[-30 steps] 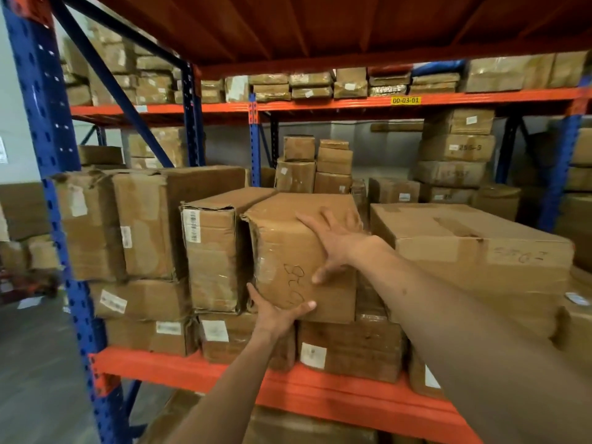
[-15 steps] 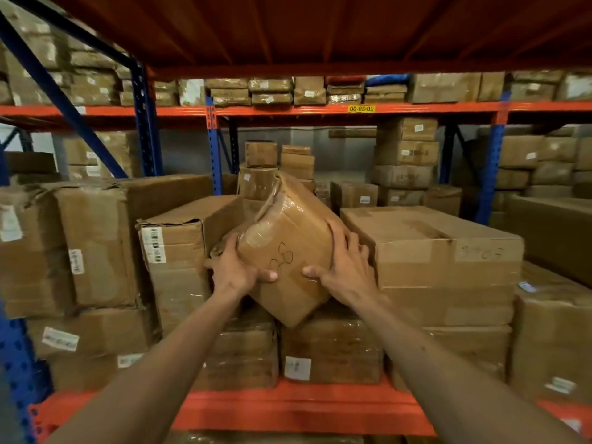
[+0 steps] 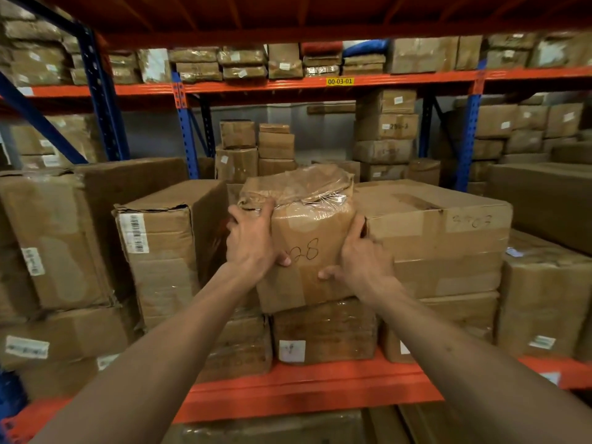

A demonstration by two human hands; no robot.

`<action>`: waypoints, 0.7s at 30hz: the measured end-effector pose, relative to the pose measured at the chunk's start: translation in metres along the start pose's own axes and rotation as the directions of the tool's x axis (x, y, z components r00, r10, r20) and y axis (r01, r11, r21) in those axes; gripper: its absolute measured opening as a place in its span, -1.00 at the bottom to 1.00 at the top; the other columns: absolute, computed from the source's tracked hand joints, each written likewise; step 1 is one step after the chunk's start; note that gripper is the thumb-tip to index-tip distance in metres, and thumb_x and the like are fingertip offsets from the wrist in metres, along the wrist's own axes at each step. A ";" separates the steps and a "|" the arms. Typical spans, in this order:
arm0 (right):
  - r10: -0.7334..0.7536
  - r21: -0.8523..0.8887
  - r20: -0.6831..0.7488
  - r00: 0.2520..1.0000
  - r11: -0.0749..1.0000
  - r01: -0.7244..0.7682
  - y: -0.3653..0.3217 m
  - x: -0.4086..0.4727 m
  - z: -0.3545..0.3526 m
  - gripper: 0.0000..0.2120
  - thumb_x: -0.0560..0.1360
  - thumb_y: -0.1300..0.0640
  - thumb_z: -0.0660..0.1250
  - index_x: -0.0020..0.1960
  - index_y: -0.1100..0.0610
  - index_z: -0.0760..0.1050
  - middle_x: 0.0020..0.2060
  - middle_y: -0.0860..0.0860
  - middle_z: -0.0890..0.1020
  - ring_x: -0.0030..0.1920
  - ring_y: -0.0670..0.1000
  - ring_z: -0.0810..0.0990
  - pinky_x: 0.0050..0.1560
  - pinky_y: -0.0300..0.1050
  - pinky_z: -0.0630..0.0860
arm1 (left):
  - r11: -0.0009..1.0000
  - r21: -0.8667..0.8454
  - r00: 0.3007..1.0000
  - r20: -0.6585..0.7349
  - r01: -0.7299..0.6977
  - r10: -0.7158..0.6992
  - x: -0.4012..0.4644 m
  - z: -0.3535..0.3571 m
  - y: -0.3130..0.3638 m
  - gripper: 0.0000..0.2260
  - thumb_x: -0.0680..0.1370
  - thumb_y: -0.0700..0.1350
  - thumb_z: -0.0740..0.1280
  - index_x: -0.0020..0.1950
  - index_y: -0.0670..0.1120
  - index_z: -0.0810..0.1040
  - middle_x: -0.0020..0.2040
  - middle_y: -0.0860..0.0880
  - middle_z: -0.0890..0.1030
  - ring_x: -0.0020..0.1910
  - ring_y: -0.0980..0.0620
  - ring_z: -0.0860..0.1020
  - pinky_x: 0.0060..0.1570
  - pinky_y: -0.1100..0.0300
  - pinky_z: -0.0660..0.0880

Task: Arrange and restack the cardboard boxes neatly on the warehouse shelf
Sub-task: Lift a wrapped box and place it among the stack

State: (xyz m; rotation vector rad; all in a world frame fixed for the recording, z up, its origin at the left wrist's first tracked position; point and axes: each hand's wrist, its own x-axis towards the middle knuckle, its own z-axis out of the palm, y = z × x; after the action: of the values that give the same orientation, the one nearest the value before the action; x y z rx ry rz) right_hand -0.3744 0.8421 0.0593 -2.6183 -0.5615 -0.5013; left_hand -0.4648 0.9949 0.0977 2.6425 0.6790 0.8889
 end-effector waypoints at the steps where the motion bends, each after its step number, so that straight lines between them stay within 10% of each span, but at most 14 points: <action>1: -0.051 -0.088 -0.094 0.994 0.995 0.043 -0.008 0.001 -0.008 0.41 0.19 -0.21 0.66 0.57 0.07 -0.36 0.33 0.28 0.39 0.24 0.27 0.48 0.14 0.15 0.51 | 1.000 0.011 1.000 0.002 -0.004 0.004 0.002 0.001 -0.002 0.04 0.18 -0.01 0.68 0.50 0.21 0.14 0.37 -0.23 0.14 0.29 -0.37 0.34 0.17 -0.23 0.47; 7: -0.207 -0.294 0.098 0.974 0.929 0.227 -0.031 0.048 -0.048 0.42 0.10 -0.17 0.69 0.60 -0.17 -0.28 0.59 0.14 -0.30 0.55 0.35 -0.30 0.49 0.40 -0.15 | 0.997 0.072 0.999 0.015 -0.041 0.040 0.008 0.005 -0.002 0.08 0.20 -0.02 0.68 0.54 0.20 0.08 0.38 -0.27 0.15 0.33 -0.37 0.33 0.20 -0.21 0.48; 12: -0.150 -0.237 0.144 0.978 0.955 0.181 -0.023 0.048 -0.044 0.31 0.03 -0.20 0.71 0.55 -0.11 -0.03 0.56 0.12 0.01 0.50 0.30 0.14 0.40 0.29 0.31 | 0.991 0.111 0.997 0.029 -0.081 0.078 0.019 0.016 0.001 0.05 0.20 -0.06 0.68 0.52 0.16 0.11 0.34 -0.24 0.14 0.30 -0.32 0.32 0.17 -0.15 0.49; 21: -0.145 -0.283 0.168 0.975 0.940 0.189 -0.026 0.043 -0.046 0.31 0.05 -0.18 0.71 0.55 -0.13 -0.05 0.55 0.12 0.00 0.45 0.31 0.25 0.30 0.28 0.42 | 0.984 0.087 0.987 0.019 -0.159 0.157 0.009 0.026 -0.020 0.10 0.33 0.10 0.59 0.57 0.24 -0.18 0.43 -0.25 0.08 0.34 -0.30 0.34 0.19 -0.16 0.48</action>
State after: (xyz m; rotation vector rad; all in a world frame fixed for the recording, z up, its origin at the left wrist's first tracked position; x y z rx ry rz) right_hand -0.3607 0.8554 0.1248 -2.9273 -0.8187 -0.4819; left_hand -0.4495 1.0141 0.0745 2.8100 0.5222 0.9029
